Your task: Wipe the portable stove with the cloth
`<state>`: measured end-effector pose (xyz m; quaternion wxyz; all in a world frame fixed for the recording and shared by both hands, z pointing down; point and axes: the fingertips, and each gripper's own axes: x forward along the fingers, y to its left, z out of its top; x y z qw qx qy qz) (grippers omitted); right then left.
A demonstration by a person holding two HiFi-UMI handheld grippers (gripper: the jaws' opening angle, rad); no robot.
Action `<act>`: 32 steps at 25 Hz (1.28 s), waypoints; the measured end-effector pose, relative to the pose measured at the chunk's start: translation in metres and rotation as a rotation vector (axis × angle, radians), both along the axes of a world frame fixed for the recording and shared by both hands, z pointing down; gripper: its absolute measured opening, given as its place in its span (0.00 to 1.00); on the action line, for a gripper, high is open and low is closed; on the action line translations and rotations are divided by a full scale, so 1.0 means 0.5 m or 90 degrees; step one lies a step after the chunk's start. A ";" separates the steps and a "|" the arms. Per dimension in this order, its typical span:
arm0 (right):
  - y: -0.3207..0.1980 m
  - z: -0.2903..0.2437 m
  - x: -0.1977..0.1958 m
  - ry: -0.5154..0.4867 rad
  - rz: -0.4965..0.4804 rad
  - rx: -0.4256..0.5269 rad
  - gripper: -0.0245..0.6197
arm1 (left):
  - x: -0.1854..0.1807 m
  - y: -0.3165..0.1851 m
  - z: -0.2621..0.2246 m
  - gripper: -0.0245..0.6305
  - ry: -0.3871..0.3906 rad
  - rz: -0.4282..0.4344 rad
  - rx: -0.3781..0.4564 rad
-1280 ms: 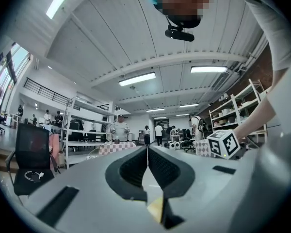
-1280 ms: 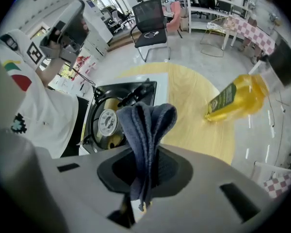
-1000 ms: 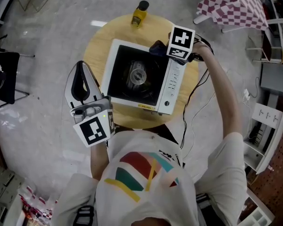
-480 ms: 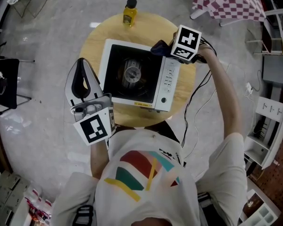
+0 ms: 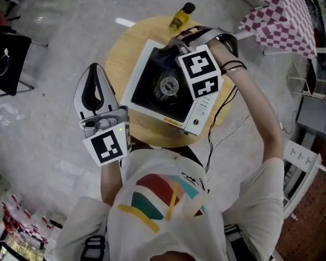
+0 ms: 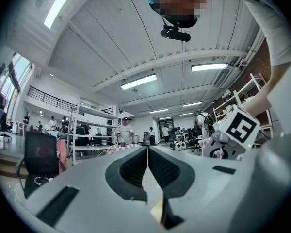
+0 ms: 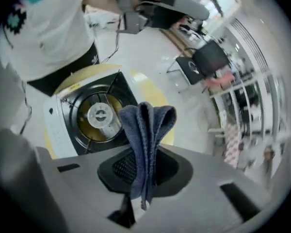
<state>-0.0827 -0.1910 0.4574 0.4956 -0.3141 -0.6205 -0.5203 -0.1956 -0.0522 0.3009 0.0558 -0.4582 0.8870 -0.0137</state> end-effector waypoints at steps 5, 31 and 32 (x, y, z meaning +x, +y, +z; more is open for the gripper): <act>0.153 0.033 -0.103 -0.017 -0.275 0.079 0.09 | -0.062 0.118 0.023 0.05 0.006 -0.097 -0.023; 0.327 0.178 -0.084 0.115 -0.469 0.070 0.09 | -0.150 0.272 0.119 0.05 0.075 -0.192 -0.045; 0.316 0.179 -0.085 0.116 -0.468 0.075 0.09 | -0.150 0.272 0.121 0.05 0.075 -0.192 -0.049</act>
